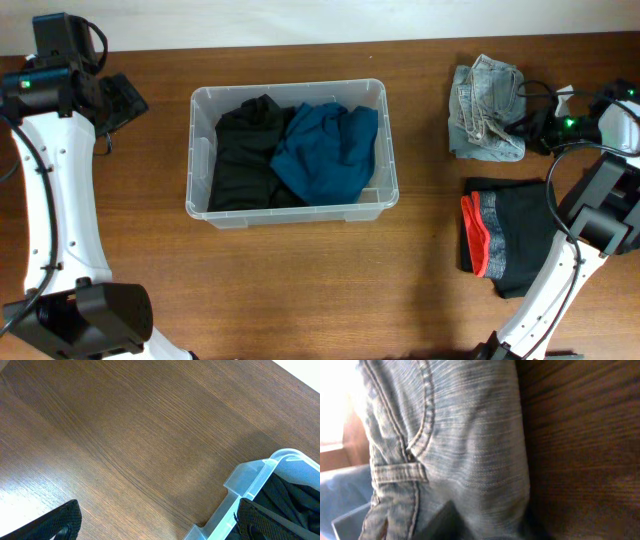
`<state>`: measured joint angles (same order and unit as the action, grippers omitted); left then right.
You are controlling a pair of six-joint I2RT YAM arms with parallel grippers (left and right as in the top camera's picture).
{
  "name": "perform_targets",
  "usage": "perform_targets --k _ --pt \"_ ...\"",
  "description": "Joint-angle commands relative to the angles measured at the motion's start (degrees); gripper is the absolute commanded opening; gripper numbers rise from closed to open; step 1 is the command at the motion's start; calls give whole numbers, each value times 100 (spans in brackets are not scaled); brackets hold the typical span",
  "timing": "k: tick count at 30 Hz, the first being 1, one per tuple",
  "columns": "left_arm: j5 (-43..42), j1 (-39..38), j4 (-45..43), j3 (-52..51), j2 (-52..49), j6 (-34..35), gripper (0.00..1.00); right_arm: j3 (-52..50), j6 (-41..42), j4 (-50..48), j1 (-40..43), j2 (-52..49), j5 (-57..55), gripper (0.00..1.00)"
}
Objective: Pack container
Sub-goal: 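Lower the right gripper onto the denim garment's right edge and close, then lift the denim garment with the right gripper and carry it over the bin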
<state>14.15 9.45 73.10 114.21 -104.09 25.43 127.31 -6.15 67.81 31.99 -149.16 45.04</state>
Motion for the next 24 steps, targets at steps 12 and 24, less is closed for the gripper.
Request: perform_targets --k 12,24 --pt "22 20 7 35 114 70 100 81 -39 -57 -68 -131 651 7" --pt "22 20 9 35 114 70 99 619 -46 470 76 22 2785 4"
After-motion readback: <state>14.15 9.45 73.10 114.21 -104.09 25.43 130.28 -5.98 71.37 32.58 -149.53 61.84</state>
